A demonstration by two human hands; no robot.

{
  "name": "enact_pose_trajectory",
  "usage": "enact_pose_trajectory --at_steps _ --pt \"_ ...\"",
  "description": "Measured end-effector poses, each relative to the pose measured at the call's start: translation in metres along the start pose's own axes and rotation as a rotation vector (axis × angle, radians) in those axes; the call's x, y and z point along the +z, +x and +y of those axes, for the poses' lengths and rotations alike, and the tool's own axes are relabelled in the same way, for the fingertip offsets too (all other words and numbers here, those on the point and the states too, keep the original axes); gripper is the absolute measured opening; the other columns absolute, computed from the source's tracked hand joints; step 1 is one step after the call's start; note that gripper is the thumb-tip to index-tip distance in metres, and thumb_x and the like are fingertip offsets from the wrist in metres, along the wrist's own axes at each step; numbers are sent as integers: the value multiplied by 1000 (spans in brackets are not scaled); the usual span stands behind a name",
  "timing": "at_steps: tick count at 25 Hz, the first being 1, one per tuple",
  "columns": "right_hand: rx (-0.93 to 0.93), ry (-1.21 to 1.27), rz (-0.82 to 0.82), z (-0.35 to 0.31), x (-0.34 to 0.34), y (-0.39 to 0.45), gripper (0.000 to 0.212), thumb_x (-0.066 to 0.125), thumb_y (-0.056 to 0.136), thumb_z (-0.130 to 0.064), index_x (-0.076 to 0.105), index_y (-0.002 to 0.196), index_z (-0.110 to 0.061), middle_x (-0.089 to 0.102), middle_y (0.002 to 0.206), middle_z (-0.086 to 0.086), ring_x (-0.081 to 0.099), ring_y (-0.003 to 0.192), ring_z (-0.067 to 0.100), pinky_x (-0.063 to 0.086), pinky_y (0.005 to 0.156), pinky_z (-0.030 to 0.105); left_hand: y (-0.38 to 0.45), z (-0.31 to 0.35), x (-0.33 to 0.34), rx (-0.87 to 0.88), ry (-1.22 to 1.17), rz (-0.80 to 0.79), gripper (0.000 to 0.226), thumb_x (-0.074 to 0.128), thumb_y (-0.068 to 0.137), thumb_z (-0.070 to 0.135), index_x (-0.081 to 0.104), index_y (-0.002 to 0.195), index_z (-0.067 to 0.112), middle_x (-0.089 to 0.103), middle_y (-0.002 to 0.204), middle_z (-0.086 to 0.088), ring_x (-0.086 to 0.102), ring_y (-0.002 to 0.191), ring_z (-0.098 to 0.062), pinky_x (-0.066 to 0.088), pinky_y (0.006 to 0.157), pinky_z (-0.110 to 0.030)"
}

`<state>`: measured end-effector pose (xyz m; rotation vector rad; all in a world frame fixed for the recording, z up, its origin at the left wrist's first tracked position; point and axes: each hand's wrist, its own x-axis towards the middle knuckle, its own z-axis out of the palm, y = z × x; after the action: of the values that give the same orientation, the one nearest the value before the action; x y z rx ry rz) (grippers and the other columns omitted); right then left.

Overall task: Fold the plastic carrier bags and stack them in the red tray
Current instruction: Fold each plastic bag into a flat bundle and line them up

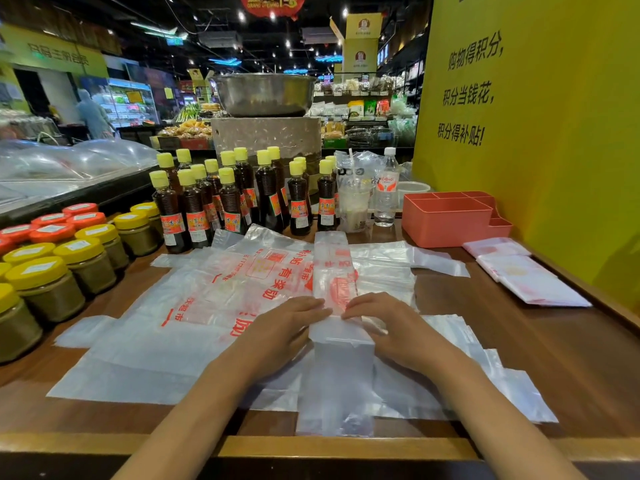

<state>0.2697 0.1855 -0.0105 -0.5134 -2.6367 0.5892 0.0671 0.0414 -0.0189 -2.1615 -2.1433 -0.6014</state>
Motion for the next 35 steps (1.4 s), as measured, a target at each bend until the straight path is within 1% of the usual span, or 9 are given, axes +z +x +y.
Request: enact_pose_trajectory --at_steps 5,11,14,17,20,23,27,32,35 --pt "2 -63 -6 1 7 5 23 68 95 -20 76 112 -33 63 122 -16 50 107 -2 37 85 5 1 -3 7 -39 -161 49 28 58 97 25 67 124 30 56 131 16 47 124 -4 44 100 -25" --pt "153 308 117 -13 1 3 5 72 90 -28 75 93 -30 74 90 -11 68 83 6 55 80 27 -1 7 -2 -157 -578 232 10 71 88 15 76 90 24 74 85 9 65 74 -6 45 64 -21" --pt "303 489 225 -18 3 7 29 78 86 -27 60 106 -35 71 87 -6 69 69 10 55 67 28 5 11 1 -267 -648 335 14 73 87 9 62 90 19 69 66 -5 64 58 -15 44 53 -26" --pt "299 217 218 -14 9 9 25 78 84 -32 57 97 -32 65 88 -10 66 73 11 54 70 31 9 5 10 -344 -449 300 21 76 86 29 56 90 26 65 70 4 59 63 -10 48 59 -33" --pt "204 -20 133 -12 14 8 12 74 86 -40 69 89 -29 57 92 -10 55 88 9 50 82 30 10 7 15 -272 -267 282 13 71 89 37 59 85 34 60 81 16 56 75 -3 44 63 -23" --pt "144 -37 133 -10 14 8 11 73 85 -42 73 92 -33 51 93 -10 49 91 7 44 82 27 12 4 20 -170 -275 255 4 68 93 33 66 96 33 55 106 17 52 98 -2 40 76 -15" --pt "34 68 129 -15 13 5 4 68 86 -35 64 88 -36 54 88 -13 52 86 8 49 79 30 10 -3 24 -140 -304 154 22 61 97 38 67 116 29 52 124 20 49 111 2 40 87 -13" --pt "14 16 60 -16 9 8 30 56 95 -27 65 124 -30 56 122 -20 49 113 3 41 103 28 7 2 17 -97 -395 71 23 65 94 38 69 116 32 58 117 24 55 109 3 44 90 -11" --pt "112 -19 -19 -9 6 8 49 49 101 -33 42 149 -32 44 150 -11 40 137 12 30 114 30 6 5 16 -42 -374 56 20 66 90 40 71 108 32 58 115 22 56 111 -2 46 92 -16"
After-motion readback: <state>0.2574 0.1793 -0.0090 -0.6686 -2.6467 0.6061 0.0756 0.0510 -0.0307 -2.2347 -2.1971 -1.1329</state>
